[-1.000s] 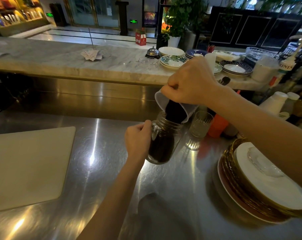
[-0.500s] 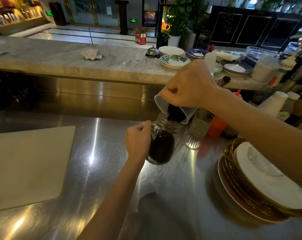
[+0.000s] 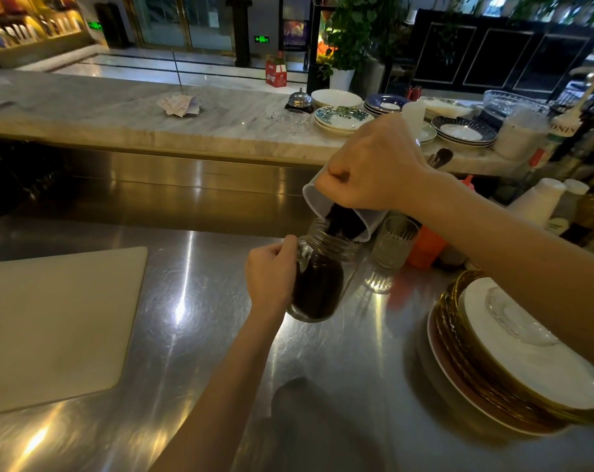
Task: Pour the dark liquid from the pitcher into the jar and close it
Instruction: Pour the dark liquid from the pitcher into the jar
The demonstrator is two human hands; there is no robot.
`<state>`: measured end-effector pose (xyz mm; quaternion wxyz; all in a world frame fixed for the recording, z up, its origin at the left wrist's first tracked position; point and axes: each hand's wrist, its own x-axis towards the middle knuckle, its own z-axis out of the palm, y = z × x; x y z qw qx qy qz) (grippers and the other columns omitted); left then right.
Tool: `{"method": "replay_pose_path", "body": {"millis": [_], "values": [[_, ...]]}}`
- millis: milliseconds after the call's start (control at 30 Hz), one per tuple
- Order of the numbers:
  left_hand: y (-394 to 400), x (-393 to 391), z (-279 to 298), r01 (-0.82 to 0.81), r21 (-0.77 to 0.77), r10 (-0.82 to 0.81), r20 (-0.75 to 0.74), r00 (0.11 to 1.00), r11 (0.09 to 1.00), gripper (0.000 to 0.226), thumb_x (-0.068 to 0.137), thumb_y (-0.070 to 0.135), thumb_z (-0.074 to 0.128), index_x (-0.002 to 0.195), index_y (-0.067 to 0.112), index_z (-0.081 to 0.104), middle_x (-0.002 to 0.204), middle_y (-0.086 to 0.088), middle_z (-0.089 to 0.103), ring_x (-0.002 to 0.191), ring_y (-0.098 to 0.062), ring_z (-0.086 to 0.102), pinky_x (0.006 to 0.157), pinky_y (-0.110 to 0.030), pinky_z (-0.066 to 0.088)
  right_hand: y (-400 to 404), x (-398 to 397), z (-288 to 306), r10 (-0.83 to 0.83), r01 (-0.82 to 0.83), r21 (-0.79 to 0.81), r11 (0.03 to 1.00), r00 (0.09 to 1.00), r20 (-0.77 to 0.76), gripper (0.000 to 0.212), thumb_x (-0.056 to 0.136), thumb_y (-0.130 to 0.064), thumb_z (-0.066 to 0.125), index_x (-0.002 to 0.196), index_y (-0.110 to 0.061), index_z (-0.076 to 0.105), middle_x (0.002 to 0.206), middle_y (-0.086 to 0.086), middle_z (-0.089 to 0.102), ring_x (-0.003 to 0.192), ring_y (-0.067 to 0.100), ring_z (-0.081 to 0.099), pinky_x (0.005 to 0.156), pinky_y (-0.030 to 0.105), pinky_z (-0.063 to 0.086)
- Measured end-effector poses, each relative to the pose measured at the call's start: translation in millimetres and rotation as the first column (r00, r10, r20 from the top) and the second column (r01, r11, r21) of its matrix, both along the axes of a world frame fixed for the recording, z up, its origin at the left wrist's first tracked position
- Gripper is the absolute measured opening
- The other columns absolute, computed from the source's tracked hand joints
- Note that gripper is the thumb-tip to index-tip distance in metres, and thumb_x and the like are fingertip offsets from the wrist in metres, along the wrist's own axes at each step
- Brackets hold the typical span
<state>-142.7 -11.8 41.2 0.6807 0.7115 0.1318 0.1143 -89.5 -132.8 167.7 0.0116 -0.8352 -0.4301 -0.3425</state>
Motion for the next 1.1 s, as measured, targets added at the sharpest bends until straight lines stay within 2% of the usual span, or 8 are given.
{"method": "replay_pose_path", "body": {"millis": [167,333,500,600,1100], "values": [[0.1,1.0,0.4,-0.006,0.006,0.006,0.007,1.000,1.000,0.055,0.084,0.015,0.052,0.033,0.022,0.033,0.024,0.009,0.029,0.039,-0.007,0.025,0.047,-0.022,0.025,-0.4,0.4,-0.9,0.017,-0.017,-0.010,1.000,1.000,0.009,0.043,0.075,-0.019,0.042,0.033,-0.016,0.045,0.034,-0.006,0.020,0.033,0.011,0.018,0.049,0.012,0.007],[0.3,0.1,1.7,0.007,0.009,-0.007,0.013,1.000,1.000,0.054,0.085,0.015,0.051,0.034,0.022,0.035,0.024,0.010,0.031,0.030,-0.006,0.030,0.046,-0.021,0.026,-1.0,0.8,-1.3,0.035,-0.035,0.001,0.999,0.999,0.006,0.042,0.075,-0.019,0.043,0.033,-0.016,0.046,0.033,-0.006,0.022,0.032,0.011,0.020,0.049,0.012,0.008],[-0.3,1.5,2.5,-0.005,0.003,0.005,0.017,1.000,1.000,0.054,0.085,0.014,0.051,0.034,0.022,0.034,0.024,0.009,0.030,0.037,-0.006,0.026,0.047,-0.022,0.026,-3.8,2.4,1.6,0.032,-0.032,0.006,0.999,0.999,0.024,0.043,0.076,-0.018,0.043,0.033,-0.016,0.045,0.034,-0.006,0.022,0.032,0.012,0.021,0.047,0.014,0.010],[-0.7,1.8,1.7,-0.006,0.001,0.006,0.012,1.000,1.000,0.054,0.084,0.015,0.051,0.034,0.022,0.034,0.025,0.009,0.029,0.038,-0.007,0.025,0.047,-0.022,0.026,-2.6,2.4,0.5,0.049,-0.048,-0.013,0.999,0.998,0.028,0.043,0.077,-0.018,0.043,0.034,-0.016,0.046,0.034,-0.006,0.022,0.032,0.011,0.022,0.044,0.018,0.017],[-2.4,1.8,1.5,0.001,0.005,-0.001,-0.013,1.000,1.000,0.054,0.084,0.016,0.050,0.034,0.022,0.033,0.025,0.009,0.029,0.037,-0.007,0.026,0.048,-0.022,0.025,-4.3,2.3,-2.3,0.067,-0.067,-0.005,0.998,0.997,0.047,0.041,0.075,-0.017,0.046,0.034,-0.018,0.045,0.033,-0.005,0.024,0.032,0.012,0.022,0.043,0.021,0.020]]}}
